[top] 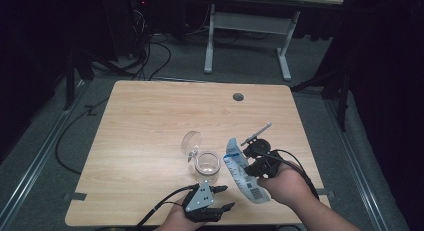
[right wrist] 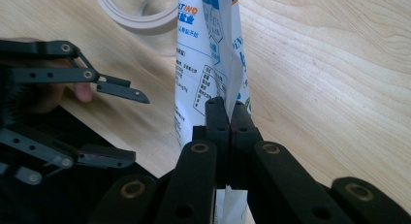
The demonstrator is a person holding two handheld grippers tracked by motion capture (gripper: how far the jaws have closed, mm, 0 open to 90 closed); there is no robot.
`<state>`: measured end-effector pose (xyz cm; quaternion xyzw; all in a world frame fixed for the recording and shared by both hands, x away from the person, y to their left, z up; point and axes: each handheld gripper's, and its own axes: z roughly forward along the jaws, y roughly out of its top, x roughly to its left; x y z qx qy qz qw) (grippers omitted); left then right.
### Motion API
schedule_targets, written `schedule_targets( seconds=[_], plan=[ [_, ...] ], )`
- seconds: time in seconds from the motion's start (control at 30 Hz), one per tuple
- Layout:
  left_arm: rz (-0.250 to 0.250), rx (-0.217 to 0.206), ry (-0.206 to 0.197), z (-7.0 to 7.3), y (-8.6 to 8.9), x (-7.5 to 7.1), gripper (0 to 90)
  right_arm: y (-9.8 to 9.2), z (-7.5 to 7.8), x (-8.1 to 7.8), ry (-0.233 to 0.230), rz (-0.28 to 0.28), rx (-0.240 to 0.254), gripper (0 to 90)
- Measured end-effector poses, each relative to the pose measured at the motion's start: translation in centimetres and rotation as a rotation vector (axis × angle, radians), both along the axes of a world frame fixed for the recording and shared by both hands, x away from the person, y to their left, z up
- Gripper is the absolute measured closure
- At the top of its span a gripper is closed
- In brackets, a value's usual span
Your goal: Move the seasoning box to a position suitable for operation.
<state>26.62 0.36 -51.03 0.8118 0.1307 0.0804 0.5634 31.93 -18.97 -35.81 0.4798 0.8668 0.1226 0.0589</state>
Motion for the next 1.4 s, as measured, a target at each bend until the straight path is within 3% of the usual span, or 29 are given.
schedule_targets(
  seconds=[0.53,0.67,0.9,1.03,1.07,1.1,1.4],
  plan=[
    [-0.025,0.021,-0.02,-0.9,-1.0,-0.6,40.1,1.6,0.5,-0.8,0.01,0.026,0.015,90.0],
    [-0.032,0.015,0.001,-1.1,-1.2,-0.5,39.1,2.1,0.5,-1.0,0.02,0.026,0.015,90.0],
    [-0.034,0.025,0.003,-1.5,-1.7,-0.5,37.6,2.6,0.8,-1.2,0.015,0.022,0.024,90.0],
    [-0.029,0.021,-0.005,-1.5,-2.3,-0.6,36.6,2.9,1.0,-1.1,0.014,0.024,0.031,90.0],
    [-0.018,0.023,-0.012,-1.5,-2.6,-0.6,36.0,3.0,1.0,-1.2,0.023,0.006,0.033,90.0],
    [-0.011,0.023,-0.015,-1.5,-2.7,-0.6,35.6,3.0,1.0,-1.1,0.01,0.03,0.035,90.0],
    [0.046,-0.002,-0.03,-1.1,-3.0,-0.3,35.0,3.3,1.5,-1.2,0.004,0.027,0.03,90.0]
  ],
)
